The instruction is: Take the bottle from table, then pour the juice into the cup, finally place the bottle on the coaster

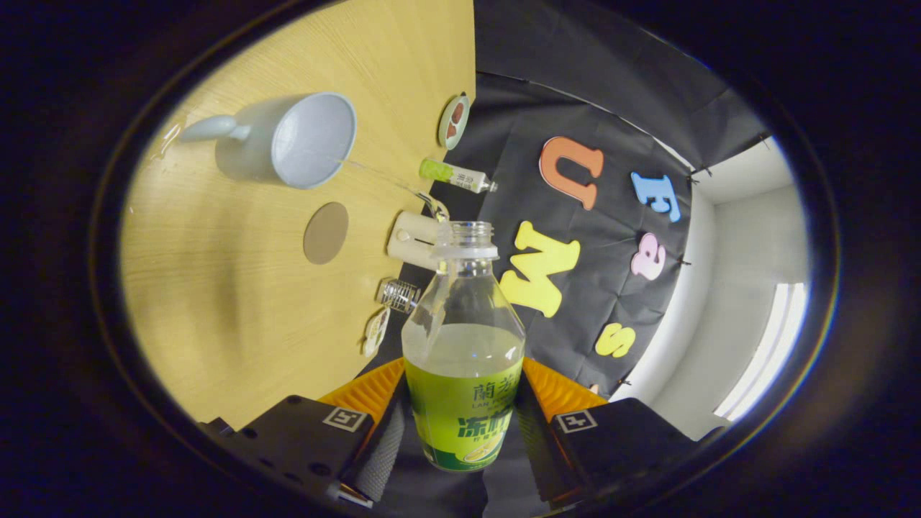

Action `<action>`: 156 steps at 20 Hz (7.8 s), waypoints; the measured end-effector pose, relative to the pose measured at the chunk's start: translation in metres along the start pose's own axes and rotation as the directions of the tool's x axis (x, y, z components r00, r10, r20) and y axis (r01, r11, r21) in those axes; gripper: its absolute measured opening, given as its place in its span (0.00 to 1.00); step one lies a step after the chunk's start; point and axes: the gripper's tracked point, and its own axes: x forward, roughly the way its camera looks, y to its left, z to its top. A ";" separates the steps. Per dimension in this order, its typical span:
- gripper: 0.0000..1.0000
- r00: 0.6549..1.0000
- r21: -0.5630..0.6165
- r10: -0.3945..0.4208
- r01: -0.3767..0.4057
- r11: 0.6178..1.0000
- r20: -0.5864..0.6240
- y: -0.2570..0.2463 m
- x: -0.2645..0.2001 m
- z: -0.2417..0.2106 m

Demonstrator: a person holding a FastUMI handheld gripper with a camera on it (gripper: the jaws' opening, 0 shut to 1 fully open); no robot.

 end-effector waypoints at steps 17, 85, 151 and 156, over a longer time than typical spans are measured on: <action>0.80 0.994 -0.098 -0.107 0.106 0.990 -0.005 -0.021 -0.003 0.001; 0.80 0.986 0.808 0.048 -0.157 0.568 0.158 -0.023 -0.016 0.066; 1.00 0.891 0.850 0.270 -0.202 -0.486 0.366 0.094 0.121 0.094; 1.00 0.870 0.812 0.238 -0.260 -0.522 0.431 0.074 0.097 0.079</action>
